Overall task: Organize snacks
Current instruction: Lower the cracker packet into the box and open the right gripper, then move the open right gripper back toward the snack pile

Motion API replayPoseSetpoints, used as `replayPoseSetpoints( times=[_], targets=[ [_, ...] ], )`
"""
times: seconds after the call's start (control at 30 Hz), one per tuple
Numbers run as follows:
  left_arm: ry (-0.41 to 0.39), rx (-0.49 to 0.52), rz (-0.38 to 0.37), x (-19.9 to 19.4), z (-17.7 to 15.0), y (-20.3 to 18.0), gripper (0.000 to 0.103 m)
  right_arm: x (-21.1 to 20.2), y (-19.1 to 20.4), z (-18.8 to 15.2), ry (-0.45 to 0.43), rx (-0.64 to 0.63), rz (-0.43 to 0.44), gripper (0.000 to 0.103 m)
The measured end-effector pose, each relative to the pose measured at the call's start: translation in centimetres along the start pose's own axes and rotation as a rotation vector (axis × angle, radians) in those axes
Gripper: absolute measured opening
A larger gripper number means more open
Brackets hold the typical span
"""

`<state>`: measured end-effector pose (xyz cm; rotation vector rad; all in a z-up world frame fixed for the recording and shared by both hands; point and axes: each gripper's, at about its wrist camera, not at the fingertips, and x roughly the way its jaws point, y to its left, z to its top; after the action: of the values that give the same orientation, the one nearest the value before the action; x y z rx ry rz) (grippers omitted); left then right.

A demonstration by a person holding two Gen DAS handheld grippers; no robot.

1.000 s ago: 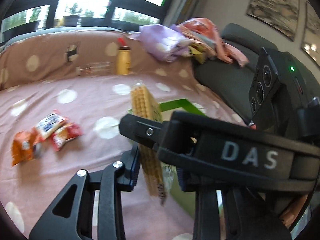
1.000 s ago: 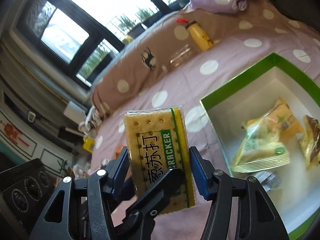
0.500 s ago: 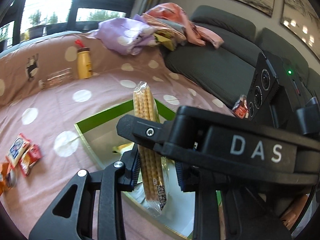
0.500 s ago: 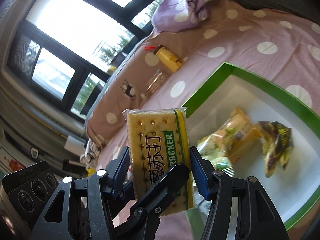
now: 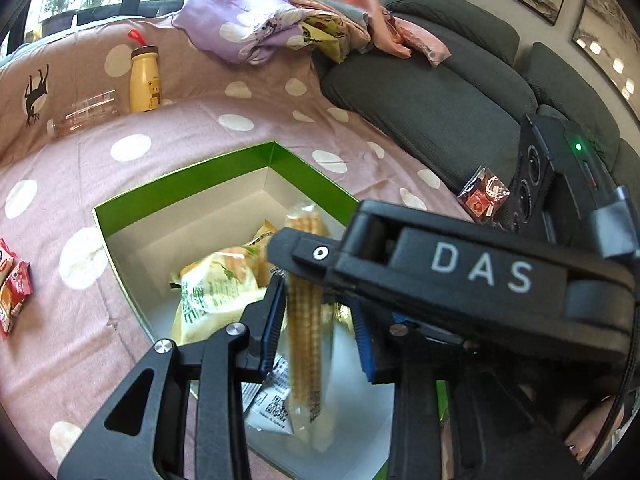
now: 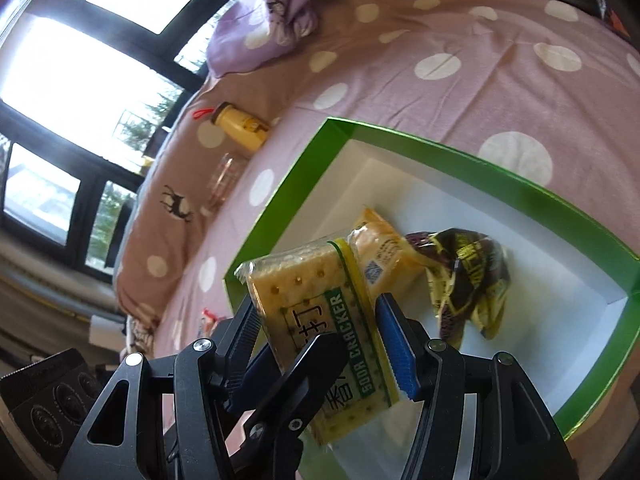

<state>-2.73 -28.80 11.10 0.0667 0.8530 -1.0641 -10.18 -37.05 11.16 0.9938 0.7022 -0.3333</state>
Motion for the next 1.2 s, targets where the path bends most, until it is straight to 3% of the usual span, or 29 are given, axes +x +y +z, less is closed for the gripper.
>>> replayPoseSetpoints(
  times=[0.17, 0.23, 0.67, 0.97, 1.13, 1.2],
  targets=[
    [-0.048, -0.017, -0.010, -1.7, 0.0, 0.3, 0.063, -0.7, -0.6, 0.0, -0.045, 0.019, -0.009, 0.063],
    [-0.071, -0.015, -0.010, -2.6, -0.1, 0.5, 0.068, -1.0, -0.3, 0.0, -0.066, 0.011, -0.011, 0.070],
    [-0.137, -0.078, 0.268, -11.4, -3.5, 5.5, 0.091, -0.1, 5.4, -1.9, -0.071, -0.207, -0.048, 0.087],
    [-0.188, -0.242, 0.489, -16.5, -8.4, 11.8, 0.097, 2.5, 10.4, -5.3, -0.024, -0.380, -0.054, 0.090],
    [-0.183, -0.314, 0.634, -17.5, -9.8, 15.0, 0.097, 5.2, 12.7, -7.8, 0.010, -0.390, 0.004, 0.090],
    [-0.201, -0.335, 0.656, -18.5, -10.2, 15.7, 0.097, 6.2, 13.6, -8.9, 0.027, -0.412, 0.000, 0.090]
  ],
)
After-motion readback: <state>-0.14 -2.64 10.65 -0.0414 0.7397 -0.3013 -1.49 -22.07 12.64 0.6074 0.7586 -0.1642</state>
